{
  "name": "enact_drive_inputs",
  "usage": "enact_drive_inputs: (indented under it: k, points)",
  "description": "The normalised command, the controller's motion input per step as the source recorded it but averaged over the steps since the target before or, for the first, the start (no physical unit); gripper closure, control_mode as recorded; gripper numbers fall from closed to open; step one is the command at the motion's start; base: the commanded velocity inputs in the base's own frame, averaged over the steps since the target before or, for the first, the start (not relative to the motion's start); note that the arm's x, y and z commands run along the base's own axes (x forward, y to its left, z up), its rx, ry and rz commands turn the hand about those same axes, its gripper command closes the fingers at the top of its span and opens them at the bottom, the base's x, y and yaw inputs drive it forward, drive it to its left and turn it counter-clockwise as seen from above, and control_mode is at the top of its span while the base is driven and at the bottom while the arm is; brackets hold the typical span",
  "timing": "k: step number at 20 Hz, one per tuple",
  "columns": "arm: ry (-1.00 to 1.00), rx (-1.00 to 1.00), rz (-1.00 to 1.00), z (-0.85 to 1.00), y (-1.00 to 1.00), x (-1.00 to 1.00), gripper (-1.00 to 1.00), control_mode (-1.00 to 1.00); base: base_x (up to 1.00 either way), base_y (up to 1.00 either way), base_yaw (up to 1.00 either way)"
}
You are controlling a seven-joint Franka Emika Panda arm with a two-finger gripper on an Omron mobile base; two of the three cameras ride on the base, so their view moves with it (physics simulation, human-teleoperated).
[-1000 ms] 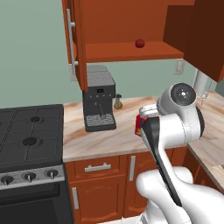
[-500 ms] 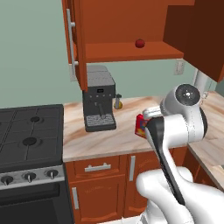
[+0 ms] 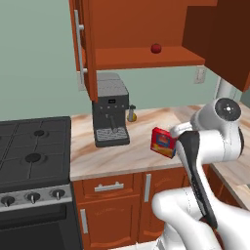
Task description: Pick the cereal and boxed food from the counter and place them in the cabinets closest to them.
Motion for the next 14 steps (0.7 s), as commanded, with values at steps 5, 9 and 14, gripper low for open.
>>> enact_drive_inputs:
  k: [5,9,14]
  points:
    - [0.02,0.00,0.03,-0.14,-0.15,0.29,-1.00,-1.00,0.00,0.00,0.00]
    - [0.00,0.00,0.00,-0.11,-0.10,0.45,-1.00,-1.00,0.00,0.00,0.00]
    - [0.07,-0.01,0.00,-0.20,-0.04,0.51,-1.00,-1.00,0.00,0.00,0.00]
